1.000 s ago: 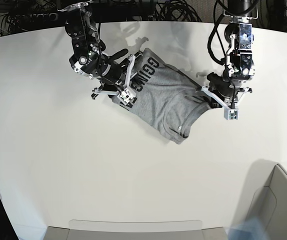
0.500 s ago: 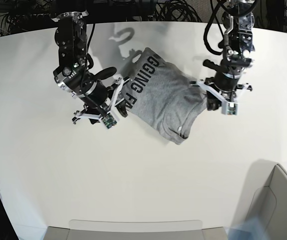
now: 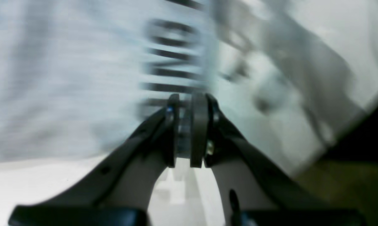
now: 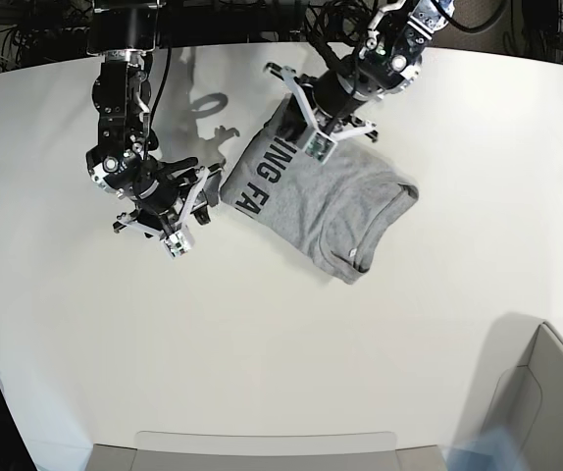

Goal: Fold the T-shirt properly
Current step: 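Slide the bundle with both grippers toward the bin corner, then press and push the folded shirt with the left gripper to square it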

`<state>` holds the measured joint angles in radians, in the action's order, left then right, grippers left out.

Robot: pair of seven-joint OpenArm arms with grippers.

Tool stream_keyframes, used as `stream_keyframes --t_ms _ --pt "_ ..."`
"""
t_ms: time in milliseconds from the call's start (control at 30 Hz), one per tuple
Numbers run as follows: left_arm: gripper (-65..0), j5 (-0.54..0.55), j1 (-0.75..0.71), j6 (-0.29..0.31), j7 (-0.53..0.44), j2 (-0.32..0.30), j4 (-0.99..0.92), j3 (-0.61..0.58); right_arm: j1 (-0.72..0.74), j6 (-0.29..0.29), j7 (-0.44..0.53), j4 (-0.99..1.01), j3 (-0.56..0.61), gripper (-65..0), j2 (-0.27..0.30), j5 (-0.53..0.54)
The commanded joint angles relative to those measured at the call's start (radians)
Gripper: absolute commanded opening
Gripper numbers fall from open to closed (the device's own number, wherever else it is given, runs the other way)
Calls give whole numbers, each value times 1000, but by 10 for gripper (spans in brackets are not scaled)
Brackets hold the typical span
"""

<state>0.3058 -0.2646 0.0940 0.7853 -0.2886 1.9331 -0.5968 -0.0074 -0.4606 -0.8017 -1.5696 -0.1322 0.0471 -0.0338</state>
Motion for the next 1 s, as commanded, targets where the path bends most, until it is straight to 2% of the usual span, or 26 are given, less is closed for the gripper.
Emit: stream_keyframes --t_ms 0,167,300,467,567,700,867,967 --pt "-587 -1 21 -3 -16 -4 9 -19 22 -7 18 1 10 -429 0 12" --pt "-586 -3 52 -3 -16 -25 -8 -110 31 -7 21 61 56 -429 -2 12" --pt "-586 -3 81 -9 -16 -27 -79 -107 28 -7 18 65 131 -429 -2 12" --pt "-586 -3 143 -10 -16 -123 -134 -99 13 -8 18 64 259 -429 -2 12" --pt "-586 -3 140 -10 -16 -151 -133 2 11 -8 18 64 354 -429 -2 12" --pt "-586 -3 103 -10 -16 -149 -128 245 11 -8 18 62 446 -429 -2 13" --pt "-587 -1 86 -10 -14 -148 -71 380 -3 -8 18 -2 435 -429 6 13" --pt "-587 -1 58 -10 -14 -148 -2 418 -39 -8 18 -110 357 -429 24 16"
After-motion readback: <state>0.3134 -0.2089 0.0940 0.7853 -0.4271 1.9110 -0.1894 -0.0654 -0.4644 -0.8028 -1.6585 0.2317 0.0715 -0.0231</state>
